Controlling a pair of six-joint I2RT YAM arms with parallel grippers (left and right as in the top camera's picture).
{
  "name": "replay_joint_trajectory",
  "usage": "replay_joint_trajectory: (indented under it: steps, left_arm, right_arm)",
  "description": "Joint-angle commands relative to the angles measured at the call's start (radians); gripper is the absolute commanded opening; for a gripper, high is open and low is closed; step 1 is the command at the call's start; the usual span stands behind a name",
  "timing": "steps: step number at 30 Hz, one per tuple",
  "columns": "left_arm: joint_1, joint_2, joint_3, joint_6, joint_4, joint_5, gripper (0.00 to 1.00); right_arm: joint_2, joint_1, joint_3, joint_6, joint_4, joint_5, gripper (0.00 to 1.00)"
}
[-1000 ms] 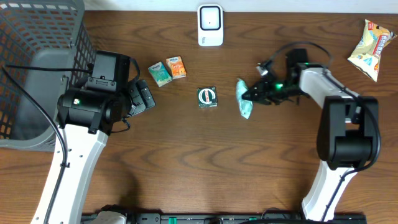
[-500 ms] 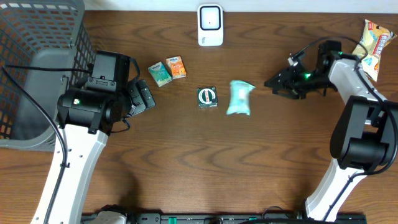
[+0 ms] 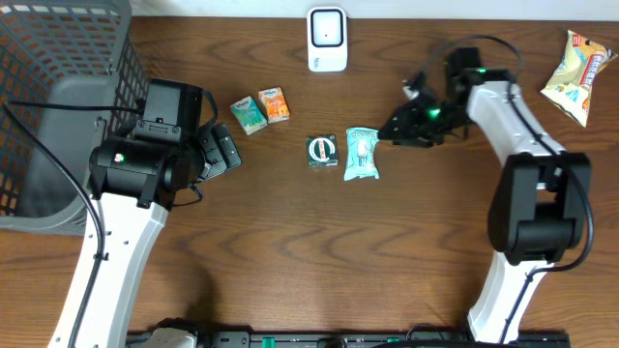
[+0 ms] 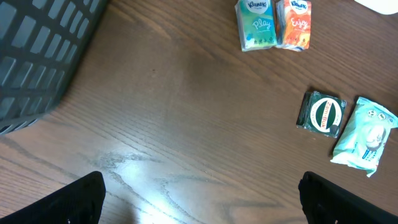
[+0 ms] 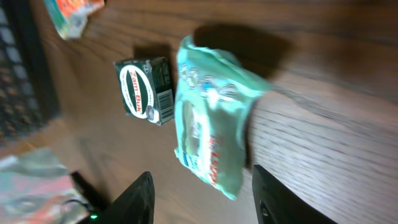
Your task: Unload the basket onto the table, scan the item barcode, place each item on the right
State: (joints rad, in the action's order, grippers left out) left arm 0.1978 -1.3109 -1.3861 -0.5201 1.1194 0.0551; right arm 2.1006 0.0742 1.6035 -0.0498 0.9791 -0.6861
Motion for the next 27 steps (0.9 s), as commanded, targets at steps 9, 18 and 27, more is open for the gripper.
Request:
replay_joint_trajectory:
  steps: [9, 18, 27]
  left_arm:
    - [-0.004, 0.003, -0.003, -0.001, 0.003, 0.01, 0.98]
    - [-0.004, 0.003, -0.003, -0.001, 0.003, 0.01, 0.98]
    - [-0.004, 0.003, -0.003, -0.001, 0.003, 0.01, 0.97]
  right_arm:
    - [-0.037, 0.172, 0.031, -0.043, 0.003, 0.347, 0.63]
    - [-0.071, 0.177, 0.104, -0.05, 0.089, 0.336, 0.66]
    - [-0.083, 0.183, 0.104, -0.05, 0.095, 0.283, 0.58]
